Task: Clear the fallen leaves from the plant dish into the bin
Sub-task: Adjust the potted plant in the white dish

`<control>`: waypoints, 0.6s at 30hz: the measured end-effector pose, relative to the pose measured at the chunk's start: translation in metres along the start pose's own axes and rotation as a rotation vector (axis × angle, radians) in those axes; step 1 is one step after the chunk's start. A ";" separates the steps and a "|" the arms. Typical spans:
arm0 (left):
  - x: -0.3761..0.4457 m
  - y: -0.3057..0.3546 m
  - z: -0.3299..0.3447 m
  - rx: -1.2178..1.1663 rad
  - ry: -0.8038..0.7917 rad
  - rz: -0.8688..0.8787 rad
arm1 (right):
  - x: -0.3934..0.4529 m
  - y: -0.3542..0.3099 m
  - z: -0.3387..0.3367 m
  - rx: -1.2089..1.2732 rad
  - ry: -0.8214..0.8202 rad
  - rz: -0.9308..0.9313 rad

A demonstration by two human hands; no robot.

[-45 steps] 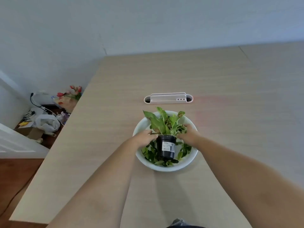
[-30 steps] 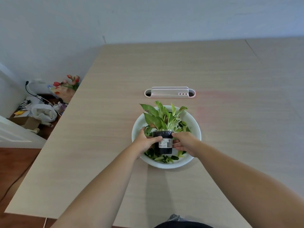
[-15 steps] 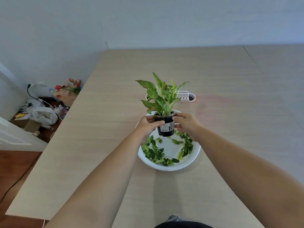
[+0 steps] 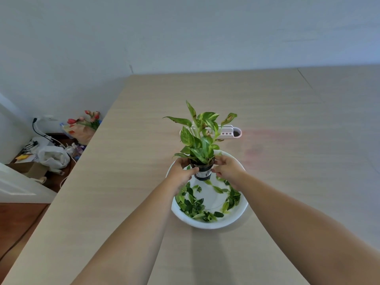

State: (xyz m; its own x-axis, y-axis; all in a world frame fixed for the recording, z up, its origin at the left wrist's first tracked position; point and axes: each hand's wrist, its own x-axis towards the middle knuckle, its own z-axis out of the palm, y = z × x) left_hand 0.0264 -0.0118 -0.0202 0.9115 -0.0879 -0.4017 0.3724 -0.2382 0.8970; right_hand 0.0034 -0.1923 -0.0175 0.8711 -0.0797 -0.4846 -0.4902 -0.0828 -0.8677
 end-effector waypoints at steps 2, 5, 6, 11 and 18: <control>0.002 -0.002 -0.004 -0.009 0.023 -0.015 | 0.003 -0.001 0.005 -0.026 -0.026 -0.003; 0.006 -0.006 -0.008 0.016 0.034 -0.006 | 0.008 0.000 0.010 -0.031 -0.047 0.021; 0.008 -0.008 -0.009 0.027 0.036 0.000 | 0.009 0.001 0.012 -0.017 -0.058 0.034; 0.010 -0.015 -0.012 0.068 0.060 0.001 | 0.016 0.008 0.012 0.011 -0.086 0.047; 0.006 -0.020 -0.013 0.081 0.052 -0.012 | 0.020 0.013 0.008 -0.062 -0.076 0.042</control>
State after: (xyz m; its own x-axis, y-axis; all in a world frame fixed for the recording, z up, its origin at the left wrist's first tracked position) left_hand 0.0266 0.0050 -0.0377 0.9158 -0.0347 -0.4002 0.3697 -0.3168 0.8734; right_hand 0.0149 -0.1868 -0.0396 0.8483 -0.0091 -0.5295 -0.5252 -0.1429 -0.8389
